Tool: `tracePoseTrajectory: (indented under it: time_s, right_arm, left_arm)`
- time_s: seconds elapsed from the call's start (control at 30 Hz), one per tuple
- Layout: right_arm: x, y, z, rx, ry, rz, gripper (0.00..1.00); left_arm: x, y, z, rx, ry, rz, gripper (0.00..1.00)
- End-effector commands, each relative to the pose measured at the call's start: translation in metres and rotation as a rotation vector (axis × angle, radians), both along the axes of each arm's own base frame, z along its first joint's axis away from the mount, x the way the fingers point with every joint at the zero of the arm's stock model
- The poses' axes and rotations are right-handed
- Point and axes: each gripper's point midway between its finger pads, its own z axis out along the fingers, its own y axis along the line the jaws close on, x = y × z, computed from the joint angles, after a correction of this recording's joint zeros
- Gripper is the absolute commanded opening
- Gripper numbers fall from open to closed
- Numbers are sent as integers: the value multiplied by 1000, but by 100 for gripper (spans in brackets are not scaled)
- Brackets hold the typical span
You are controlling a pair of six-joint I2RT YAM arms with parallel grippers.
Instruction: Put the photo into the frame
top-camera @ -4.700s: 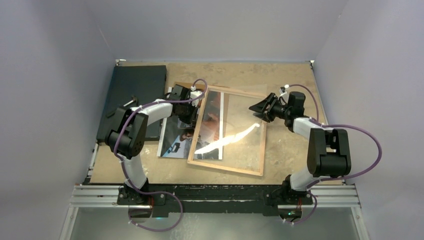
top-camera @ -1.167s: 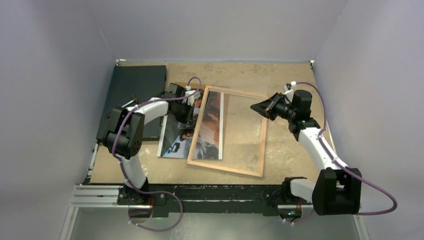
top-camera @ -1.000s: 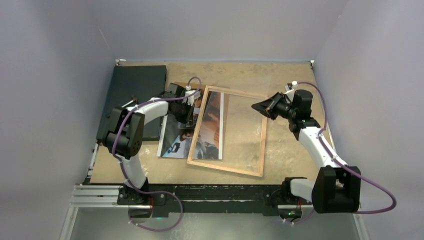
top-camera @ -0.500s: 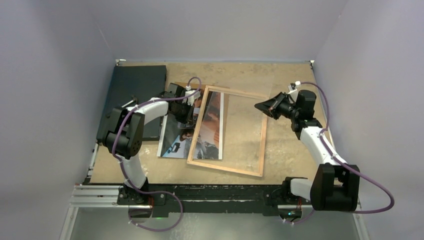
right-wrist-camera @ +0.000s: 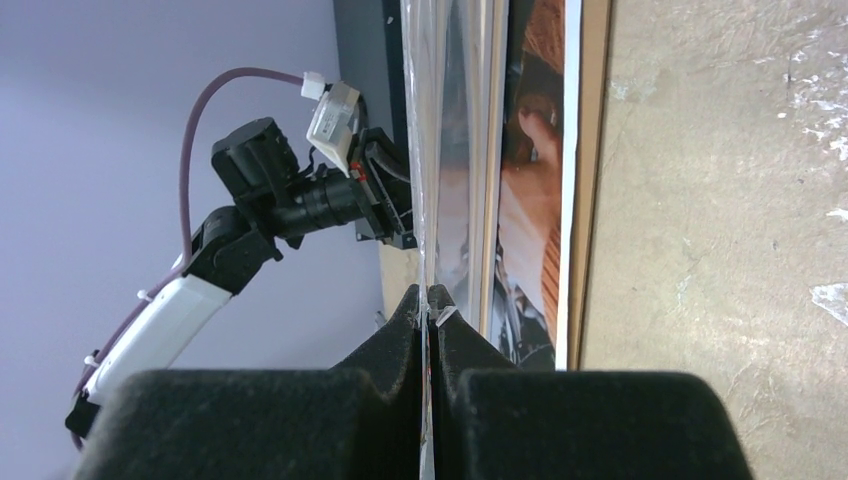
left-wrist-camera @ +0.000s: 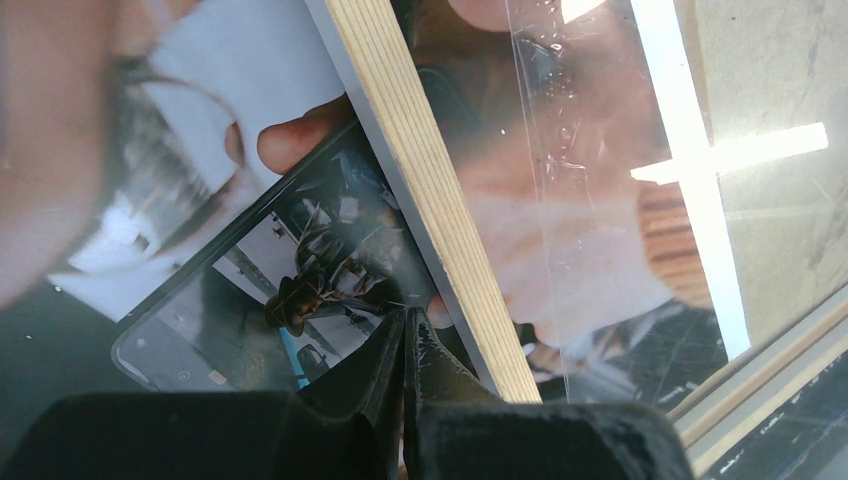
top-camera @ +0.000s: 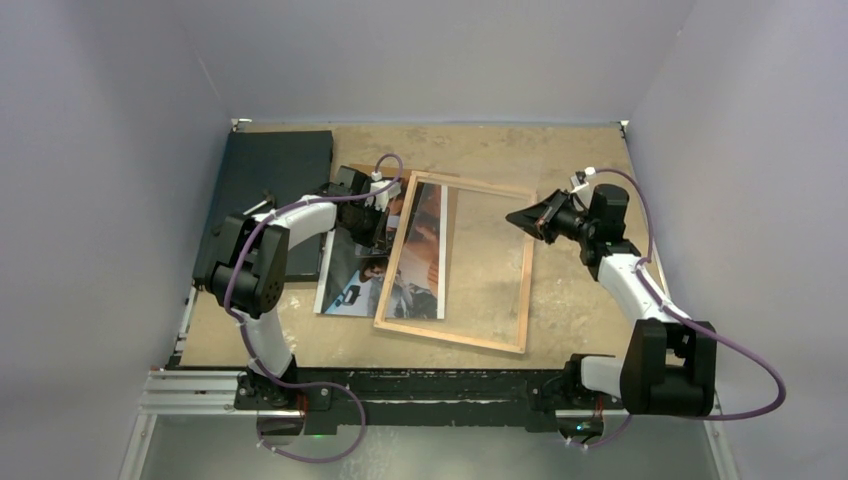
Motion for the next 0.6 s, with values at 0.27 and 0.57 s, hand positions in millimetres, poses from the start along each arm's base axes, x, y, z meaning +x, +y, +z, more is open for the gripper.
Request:
tracePoseTrajectory:
  time_s: [0.27, 0.57]
  right_arm:
    - [-1, 0, 17, 34, -77, 51, 0]
    - [-2, 2, 31, 89, -96, 36, 0]
  left_arm:
    - [5, -5, 13, -40, -26, -5, 0]
    - [5, -7, 10, -46, -17, -6, 0]
